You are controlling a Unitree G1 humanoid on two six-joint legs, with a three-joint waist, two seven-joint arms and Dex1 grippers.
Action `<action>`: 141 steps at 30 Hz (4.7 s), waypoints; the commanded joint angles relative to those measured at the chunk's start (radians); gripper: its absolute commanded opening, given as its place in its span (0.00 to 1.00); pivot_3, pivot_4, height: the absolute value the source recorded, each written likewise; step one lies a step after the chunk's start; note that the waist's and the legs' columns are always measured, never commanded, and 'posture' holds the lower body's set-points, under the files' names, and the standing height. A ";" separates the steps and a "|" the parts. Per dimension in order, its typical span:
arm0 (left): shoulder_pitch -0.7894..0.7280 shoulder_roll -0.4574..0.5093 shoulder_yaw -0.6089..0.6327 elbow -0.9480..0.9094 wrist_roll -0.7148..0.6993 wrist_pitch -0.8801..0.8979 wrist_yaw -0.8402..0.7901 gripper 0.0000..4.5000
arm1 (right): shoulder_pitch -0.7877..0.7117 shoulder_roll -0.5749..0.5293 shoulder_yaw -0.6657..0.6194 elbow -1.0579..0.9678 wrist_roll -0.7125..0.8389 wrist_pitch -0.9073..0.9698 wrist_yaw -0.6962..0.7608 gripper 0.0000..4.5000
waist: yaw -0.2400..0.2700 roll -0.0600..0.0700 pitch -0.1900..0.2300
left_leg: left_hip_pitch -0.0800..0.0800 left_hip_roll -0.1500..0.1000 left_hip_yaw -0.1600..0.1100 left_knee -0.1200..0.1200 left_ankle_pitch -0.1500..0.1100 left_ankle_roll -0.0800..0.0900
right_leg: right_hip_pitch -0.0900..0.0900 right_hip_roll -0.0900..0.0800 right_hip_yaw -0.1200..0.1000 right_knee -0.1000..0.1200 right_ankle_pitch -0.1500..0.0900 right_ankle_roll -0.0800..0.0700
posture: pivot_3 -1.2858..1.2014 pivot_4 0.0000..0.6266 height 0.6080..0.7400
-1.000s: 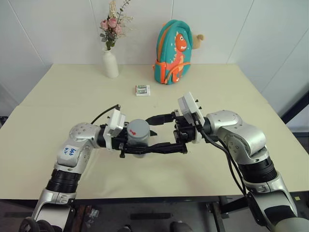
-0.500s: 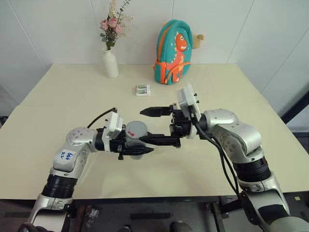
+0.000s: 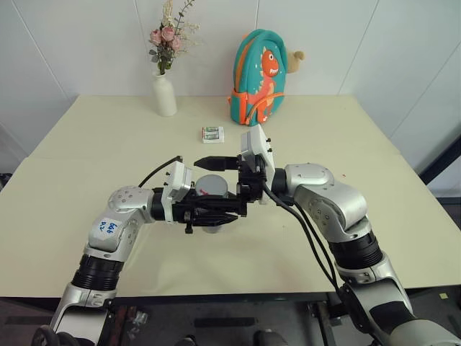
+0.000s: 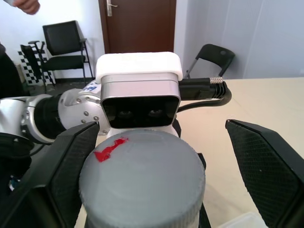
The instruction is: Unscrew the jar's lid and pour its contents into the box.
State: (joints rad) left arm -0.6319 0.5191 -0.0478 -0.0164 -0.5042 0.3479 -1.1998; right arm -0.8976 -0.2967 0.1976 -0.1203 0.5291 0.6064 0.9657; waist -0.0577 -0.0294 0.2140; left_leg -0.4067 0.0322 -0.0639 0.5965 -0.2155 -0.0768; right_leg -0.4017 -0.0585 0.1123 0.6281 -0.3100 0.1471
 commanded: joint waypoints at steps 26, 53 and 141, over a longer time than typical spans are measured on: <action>0.017 0.021 0.034 -0.019 -0.016 -0.019 -0.013 0.46 | 0.043 -0.246 -0.164 -0.032 0.128 0.040 0.124 0.99 | -0.008 0.001 0.001 | 0.000 0.000 0.000 0.000 0.000 0.000 | 0.000 0.000 0.001 0.000 0.000 0.000 | 0.52 0.24 1.00; -0.003 -0.006 0.021 -0.010 -0.010 -0.021 -0.008 0.46 | -0.032 -0.048 -0.041 -0.014 0.023 0.012 0.001 0.99 | 0.000 0.001 0.001 | 0.000 0.000 0.000 0.000 0.000 0.000 | 0.000 0.000 0.000 0.000 0.000 0.000 | 0.52 0.24 1.00; 0.068 0.030 0.074 -0.064 -0.033 -0.006 0.017 0.46 | 0.217 -0.273 -0.437 0.044 0.105 -0.008 -0.166 0.57 | 0.020 0.001 0.001 | -0.001 -0.001 0.000 0.000 0.000 0.001 | 0.001 -0.001 0.000 -0.003 0.000 0.000 | 0.52 0.24 1.00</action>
State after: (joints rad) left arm -0.5562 0.5536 0.0145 -0.0405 -0.5115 0.3480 -1.1893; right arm -0.6800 -0.5551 -0.2072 -0.0505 0.6373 0.6613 0.7820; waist -0.0381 -0.0284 0.2148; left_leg -0.4084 0.0310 -0.0636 0.5966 -0.2158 -0.0762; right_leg -0.4014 -0.0594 0.1127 0.6251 -0.3101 0.1476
